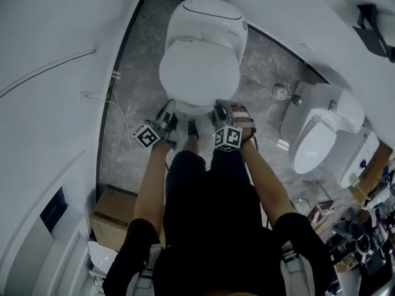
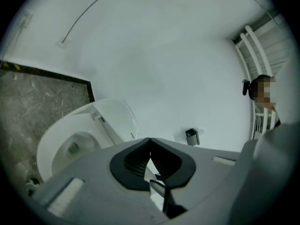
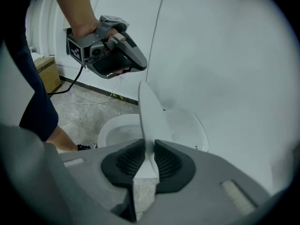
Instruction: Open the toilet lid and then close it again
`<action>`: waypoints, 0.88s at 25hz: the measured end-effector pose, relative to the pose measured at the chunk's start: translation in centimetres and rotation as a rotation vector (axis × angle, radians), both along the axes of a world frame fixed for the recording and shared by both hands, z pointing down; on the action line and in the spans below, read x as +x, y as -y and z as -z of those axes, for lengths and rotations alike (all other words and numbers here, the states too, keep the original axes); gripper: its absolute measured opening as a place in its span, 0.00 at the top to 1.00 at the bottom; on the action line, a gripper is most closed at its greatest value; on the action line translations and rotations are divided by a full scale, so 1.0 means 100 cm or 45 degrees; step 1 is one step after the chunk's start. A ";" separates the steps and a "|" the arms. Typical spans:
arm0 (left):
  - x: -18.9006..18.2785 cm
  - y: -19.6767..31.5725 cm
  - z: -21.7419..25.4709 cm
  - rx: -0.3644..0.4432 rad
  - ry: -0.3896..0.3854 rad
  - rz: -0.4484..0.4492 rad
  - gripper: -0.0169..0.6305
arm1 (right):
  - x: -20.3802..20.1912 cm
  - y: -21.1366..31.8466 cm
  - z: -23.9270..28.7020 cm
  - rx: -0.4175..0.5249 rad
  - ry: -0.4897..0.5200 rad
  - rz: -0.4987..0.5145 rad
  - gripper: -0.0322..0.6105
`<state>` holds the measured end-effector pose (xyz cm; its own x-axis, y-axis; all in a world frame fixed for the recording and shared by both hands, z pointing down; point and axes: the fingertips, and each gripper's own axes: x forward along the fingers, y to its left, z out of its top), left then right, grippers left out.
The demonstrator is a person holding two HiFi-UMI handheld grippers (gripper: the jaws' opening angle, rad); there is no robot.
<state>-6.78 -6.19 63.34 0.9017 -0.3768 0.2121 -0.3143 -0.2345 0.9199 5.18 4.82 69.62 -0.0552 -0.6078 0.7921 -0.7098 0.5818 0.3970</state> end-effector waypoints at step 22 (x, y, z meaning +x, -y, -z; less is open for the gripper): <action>-0.024 -0.062 0.078 0.087 0.098 0.185 0.96 | 0.076 0.074 0.070 0.007 0.127 -0.016 0.89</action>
<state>-9.15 0.03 55.56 0.8189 -0.5178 0.2476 -0.4181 -0.2426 0.8754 12.79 -2.54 62.61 -0.1265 -0.6133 0.7796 -0.7532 0.5709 0.3269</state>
